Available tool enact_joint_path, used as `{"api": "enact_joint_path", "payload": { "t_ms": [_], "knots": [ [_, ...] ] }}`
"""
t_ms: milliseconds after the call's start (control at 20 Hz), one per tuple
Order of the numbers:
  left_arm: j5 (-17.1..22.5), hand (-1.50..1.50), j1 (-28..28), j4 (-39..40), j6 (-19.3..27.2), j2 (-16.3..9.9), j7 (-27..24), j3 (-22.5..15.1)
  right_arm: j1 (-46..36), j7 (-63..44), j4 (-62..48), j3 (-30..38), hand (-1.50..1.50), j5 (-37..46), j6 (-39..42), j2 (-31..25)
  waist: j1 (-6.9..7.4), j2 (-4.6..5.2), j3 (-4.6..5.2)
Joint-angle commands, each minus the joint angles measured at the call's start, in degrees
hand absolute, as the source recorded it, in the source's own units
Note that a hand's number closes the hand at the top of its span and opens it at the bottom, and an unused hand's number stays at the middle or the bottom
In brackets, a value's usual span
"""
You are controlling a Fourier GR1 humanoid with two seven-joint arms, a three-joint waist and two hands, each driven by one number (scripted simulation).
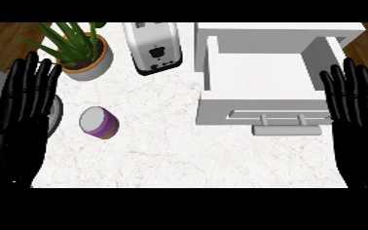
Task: Pick up the can, place it into the drawer and close the drawer
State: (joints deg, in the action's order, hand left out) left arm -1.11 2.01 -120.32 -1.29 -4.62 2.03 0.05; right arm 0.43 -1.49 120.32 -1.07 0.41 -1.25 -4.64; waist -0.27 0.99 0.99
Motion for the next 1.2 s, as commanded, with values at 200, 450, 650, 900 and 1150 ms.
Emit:
{"api": "enact_joint_path", "payload": {
  "t_ms": [200, 450, 650, 900, 1150],
  "knots": [
    [22.25, -1.50, 1.60, 2.52, -24.12, -7.32, -4.92, -4.59, -1.41, 2.48, -0.05, -0.48, -1.50, 1.63, -0.49, 0.35, -0.92, -0.76, -0.66],
    [28.14, -1.50, -5.82, 7.93, -35.96, -20.28, 2.43, -1.49, 3.08, -9.59, -2.83, 3.12, -1.50, -0.10, -1.29, -1.37, 0.25, -0.82, -0.88],
    [38.27, -1.50, -5.54, 11.72, -42.96, -27.55, 3.51, 5.94, 2.76, -12.49, -1.65, 2.67, -1.50, 0.57, -1.96, -1.09, 0.54, -1.00, -0.97],
    [43.04, -1.50, -2.16, 17.47, -47.12, -29.82, 5.53, 10.16, 7.66, -7.18, -2.06, 1.88, -1.50, 0.89, -0.67, 0.56, 0.20, -1.02, -1.00],
    [47.21, -1.50, -0.35, 18.96, -44.52, -29.72, 11.22, 9.68, 11.40, -8.26, 2.88, 3.42, -1.50, -1.09, 1.69, -0.23, 0.05, -1.04, -1.01]
  ]
}}
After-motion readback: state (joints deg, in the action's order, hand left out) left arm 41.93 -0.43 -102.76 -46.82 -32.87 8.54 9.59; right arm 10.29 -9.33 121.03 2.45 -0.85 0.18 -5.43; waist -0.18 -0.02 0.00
